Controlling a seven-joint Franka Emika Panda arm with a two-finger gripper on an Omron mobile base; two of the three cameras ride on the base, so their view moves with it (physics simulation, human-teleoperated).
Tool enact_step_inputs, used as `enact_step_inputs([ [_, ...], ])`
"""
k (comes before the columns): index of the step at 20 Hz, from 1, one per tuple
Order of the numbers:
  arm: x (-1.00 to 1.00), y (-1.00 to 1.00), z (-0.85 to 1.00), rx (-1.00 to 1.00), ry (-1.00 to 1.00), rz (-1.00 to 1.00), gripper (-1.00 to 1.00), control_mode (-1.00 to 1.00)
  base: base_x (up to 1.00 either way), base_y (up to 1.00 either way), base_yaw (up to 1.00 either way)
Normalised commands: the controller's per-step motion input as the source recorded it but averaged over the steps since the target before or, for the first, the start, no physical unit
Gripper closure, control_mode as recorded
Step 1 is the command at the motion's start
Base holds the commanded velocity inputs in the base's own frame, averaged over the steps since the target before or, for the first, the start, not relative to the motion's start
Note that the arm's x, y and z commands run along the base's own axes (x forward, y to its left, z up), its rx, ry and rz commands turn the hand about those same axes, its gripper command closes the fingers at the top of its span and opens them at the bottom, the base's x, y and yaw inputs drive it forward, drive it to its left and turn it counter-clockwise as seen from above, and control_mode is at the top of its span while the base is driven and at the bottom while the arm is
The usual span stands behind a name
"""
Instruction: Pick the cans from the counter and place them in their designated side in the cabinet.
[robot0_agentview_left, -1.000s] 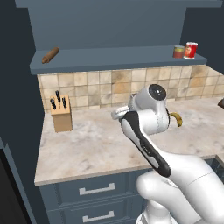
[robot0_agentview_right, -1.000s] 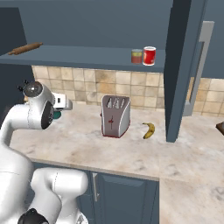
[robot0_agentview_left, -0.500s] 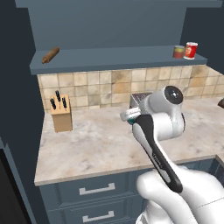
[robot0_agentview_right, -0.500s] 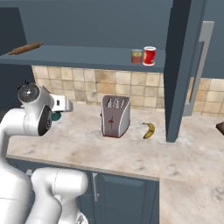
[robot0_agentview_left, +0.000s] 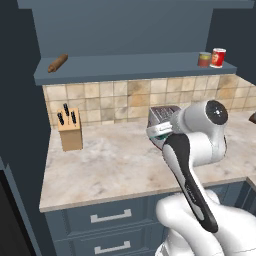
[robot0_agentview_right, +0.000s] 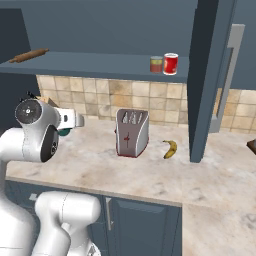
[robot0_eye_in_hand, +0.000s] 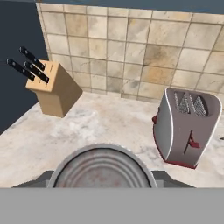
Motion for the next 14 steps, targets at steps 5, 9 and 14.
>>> enact_step_inputs([
  [5,-0.23,-0.17,0.33,0.00,-0.04,0.00,1.00,-1.00,0.00,0.00,0.00],
  [9,-0.24,-0.16,0.36,0.00,-0.02,0.00,1.00,-1.00,0.00,0.00,0.00],
  [14,-0.31,-0.20,0.35,0.00,-0.03,0.00,1.00,-1.00,0.00,0.00,0.00],
])
